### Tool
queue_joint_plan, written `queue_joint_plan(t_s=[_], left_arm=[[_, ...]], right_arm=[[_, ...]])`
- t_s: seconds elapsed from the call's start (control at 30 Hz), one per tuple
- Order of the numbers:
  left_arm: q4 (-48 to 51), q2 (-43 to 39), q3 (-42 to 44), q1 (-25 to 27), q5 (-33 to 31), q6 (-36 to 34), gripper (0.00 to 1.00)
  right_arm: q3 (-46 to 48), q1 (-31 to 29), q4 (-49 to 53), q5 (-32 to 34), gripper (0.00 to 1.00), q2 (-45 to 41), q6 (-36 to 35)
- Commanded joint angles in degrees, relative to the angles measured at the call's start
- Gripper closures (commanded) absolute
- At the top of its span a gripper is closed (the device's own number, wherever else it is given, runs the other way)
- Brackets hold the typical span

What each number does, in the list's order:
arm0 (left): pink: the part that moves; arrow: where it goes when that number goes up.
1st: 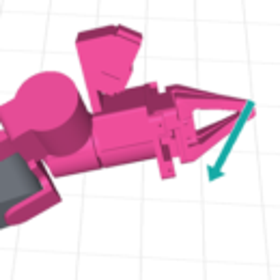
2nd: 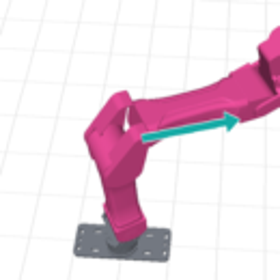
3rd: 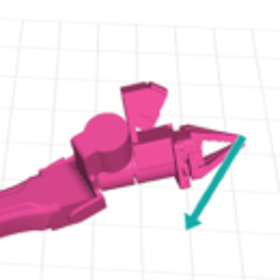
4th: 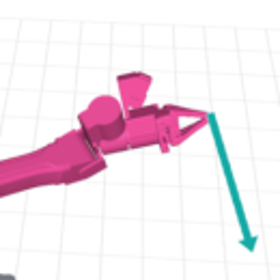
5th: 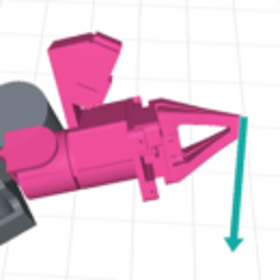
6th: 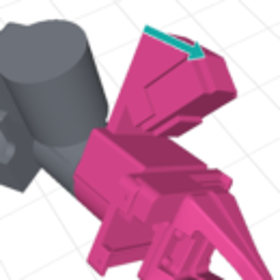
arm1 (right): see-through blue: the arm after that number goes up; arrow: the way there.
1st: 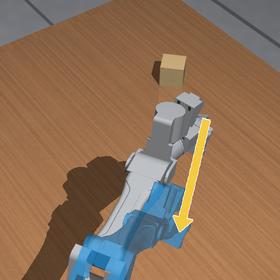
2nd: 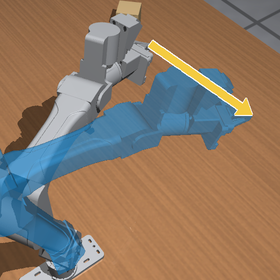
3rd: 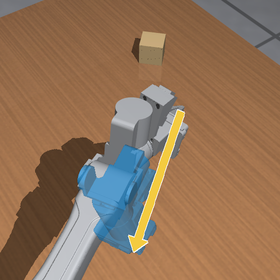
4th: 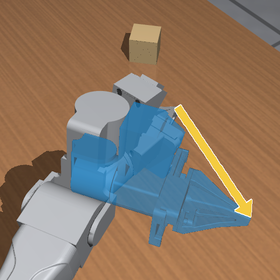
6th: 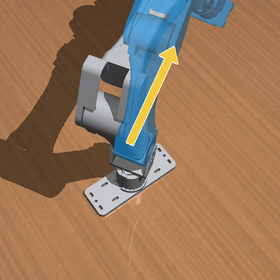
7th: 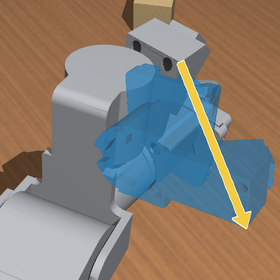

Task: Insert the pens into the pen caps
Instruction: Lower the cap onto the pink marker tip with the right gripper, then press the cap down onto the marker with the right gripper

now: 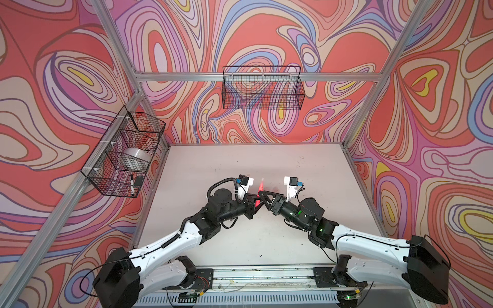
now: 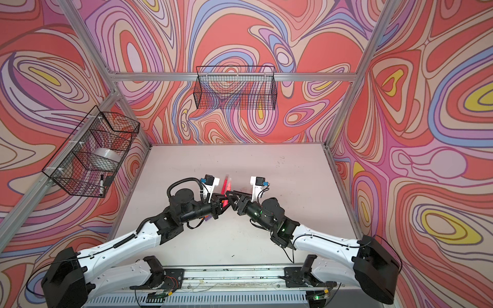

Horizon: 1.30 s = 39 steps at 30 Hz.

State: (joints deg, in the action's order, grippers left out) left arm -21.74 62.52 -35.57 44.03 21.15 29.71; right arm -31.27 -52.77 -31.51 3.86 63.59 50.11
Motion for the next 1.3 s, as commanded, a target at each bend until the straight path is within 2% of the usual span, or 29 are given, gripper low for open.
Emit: queue_joint_plan(t_s=[0.0, 0.23, 0.4, 0.53, 0.8, 1.03, 1.27], left_arm=[[-1.8, -1.9, -0.2, 0.0, -1.4, -4.6, 1.00], [0.2, -2.8, 3.0, 3.0, -9.7, -15.8, 1.00], [-0.1, -3.3, 5.1, 5.0, -15.4, -21.5, 1.00], [1.2, -3.6, 5.2, 5.8, -17.0, -23.8, 1.00], [1.7, -3.0, 5.2, 6.9, -17.4, -24.5, 1.00], [1.6, -2.0, 5.0, 7.7, -17.6, -24.7, 1.00], [1.3, -0.6, 4.9, 8.3, -18.4, -24.9, 1.00]], right_arm=[[0.6, -0.2, 10.1, 5.0, 0.39, -6.0, -2.2], [-1.7, -0.1, 17.1, 8.4, 0.30, -13.0, -7.6], [-4.6, 0.1, 17.6, 7.3, 0.29, -11.6, -9.4], [-6.2, 0.8, 16.3, 5.3, 0.30, -8.5, -9.3], [-9.4, 1.2, 14.9, 1.7, 0.48, -2.3, -9.4], [-11.2, 1.3, 15.2, 1.3, 0.52, -0.4, -10.1], [-12.5, 1.3, 15.7, 1.0, 0.64, 0.8, -10.6]])
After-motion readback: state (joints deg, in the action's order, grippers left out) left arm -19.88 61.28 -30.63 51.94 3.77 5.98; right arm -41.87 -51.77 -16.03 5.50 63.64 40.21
